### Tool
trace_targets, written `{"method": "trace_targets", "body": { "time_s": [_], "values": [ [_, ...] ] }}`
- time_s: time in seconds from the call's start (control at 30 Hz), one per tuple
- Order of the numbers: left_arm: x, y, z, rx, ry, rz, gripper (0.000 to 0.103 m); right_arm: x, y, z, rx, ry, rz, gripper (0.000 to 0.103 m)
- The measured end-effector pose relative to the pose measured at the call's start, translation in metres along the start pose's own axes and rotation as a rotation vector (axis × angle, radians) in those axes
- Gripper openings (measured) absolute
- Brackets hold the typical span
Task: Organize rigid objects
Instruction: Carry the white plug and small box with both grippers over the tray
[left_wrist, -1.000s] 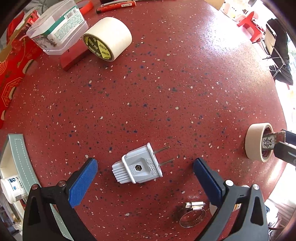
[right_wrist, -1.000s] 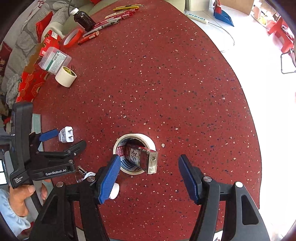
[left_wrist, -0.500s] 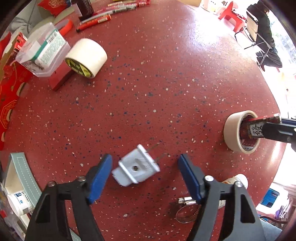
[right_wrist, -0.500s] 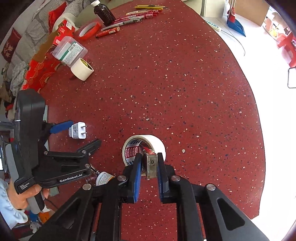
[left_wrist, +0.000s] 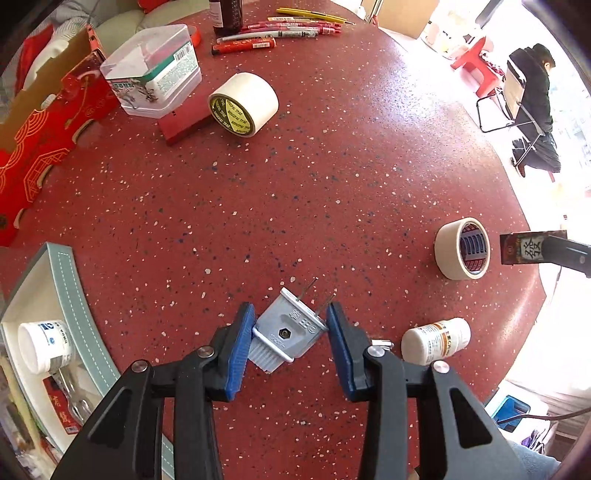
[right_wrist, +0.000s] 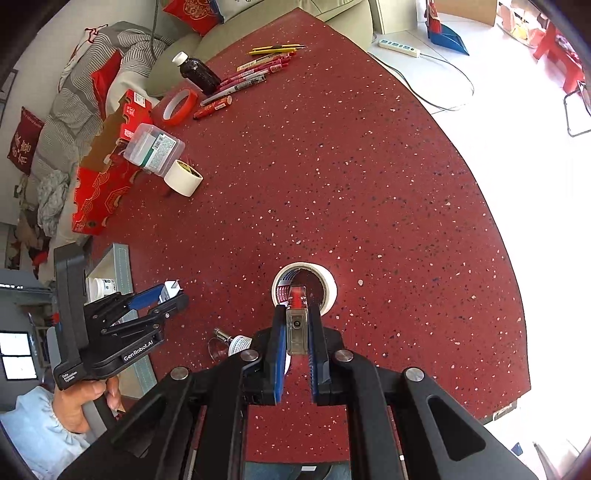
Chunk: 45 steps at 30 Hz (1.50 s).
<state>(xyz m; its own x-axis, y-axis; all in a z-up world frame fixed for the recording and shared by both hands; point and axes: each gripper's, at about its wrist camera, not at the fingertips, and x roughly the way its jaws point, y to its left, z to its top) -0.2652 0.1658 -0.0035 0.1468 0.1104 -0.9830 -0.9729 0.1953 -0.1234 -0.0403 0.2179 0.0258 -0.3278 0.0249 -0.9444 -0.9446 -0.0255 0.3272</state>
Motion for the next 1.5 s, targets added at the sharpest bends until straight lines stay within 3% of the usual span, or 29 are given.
{"method": "trace_targets", "body": {
  "time_s": [0.43, 0.8, 1.5],
  "values": [
    [-0.031, 0.015, -0.045, -0.058, -0.05, -0.011, 0.043, -0.012, 0.035, -0.025, -0.044, 0.011, 0.005, 0.011],
    [-0.049, 0.006, -0.073, -0.082, -0.085, -0.063, 0.044, -0.013, 0.077, -0.04, -0.109, 0.019, 0.013, 0.011],
    [-0.084, 0.068, -0.132, -0.29, -0.195, -0.057, 0.044, -0.007, 0.15, -0.051, -0.305, 0.048, -0.026, 0.011]
  ]
}}
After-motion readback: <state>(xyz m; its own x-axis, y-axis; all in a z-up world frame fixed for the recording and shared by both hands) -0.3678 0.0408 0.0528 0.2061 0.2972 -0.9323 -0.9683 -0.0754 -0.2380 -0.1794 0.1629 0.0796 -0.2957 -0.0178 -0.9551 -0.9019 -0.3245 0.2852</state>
